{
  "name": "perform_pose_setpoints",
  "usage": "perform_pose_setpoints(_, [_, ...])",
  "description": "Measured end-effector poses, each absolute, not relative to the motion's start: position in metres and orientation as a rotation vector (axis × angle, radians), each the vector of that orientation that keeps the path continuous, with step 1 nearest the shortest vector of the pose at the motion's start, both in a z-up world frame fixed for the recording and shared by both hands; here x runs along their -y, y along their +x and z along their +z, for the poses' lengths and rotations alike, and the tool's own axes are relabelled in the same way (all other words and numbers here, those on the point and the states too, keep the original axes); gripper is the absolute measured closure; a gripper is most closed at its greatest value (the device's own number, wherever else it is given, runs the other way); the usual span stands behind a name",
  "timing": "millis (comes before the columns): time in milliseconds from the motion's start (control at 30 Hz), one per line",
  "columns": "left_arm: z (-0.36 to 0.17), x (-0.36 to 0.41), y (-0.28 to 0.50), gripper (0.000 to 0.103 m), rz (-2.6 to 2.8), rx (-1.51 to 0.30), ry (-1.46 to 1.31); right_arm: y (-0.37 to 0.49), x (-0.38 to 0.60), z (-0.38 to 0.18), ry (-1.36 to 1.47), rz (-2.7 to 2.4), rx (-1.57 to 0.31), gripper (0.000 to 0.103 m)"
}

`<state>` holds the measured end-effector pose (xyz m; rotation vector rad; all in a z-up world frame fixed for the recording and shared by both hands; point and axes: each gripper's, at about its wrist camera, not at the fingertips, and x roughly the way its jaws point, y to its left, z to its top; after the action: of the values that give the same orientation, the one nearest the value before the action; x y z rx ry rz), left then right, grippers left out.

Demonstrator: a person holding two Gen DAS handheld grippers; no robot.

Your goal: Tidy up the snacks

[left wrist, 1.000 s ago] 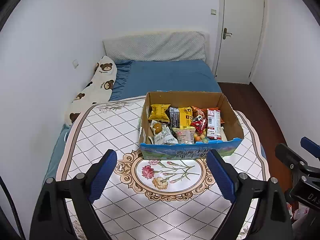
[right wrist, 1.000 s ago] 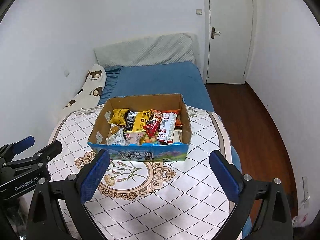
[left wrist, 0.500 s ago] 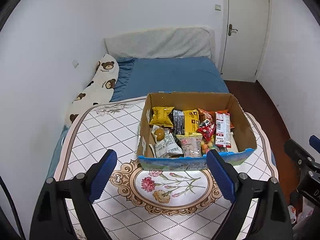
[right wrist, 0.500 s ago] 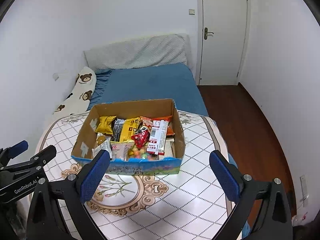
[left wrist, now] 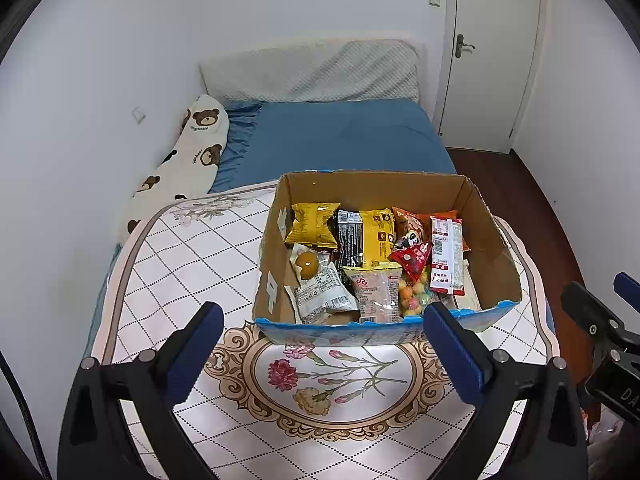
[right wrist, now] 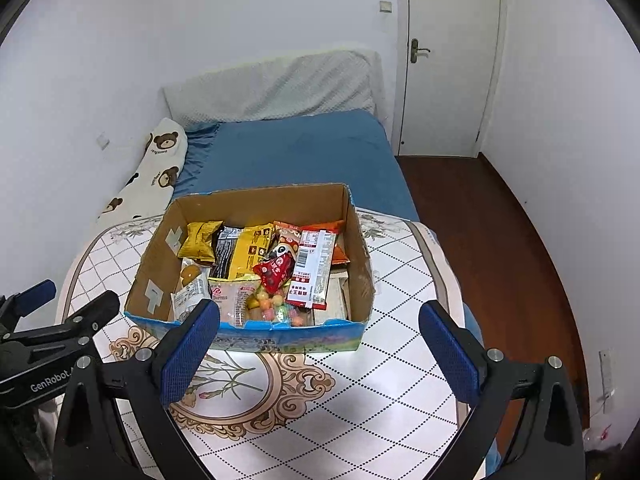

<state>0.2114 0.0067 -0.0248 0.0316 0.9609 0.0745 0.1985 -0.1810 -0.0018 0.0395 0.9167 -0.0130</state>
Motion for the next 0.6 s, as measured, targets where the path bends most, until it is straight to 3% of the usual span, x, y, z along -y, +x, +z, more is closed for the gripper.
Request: perform_pose_setpoints(600, [-0.0273,-0.0083,0.2136,0.001,0.072,-0.967,0.031,0.2017,0.1804,-0.0067,0.023,-0.026,-0.922,0.001])
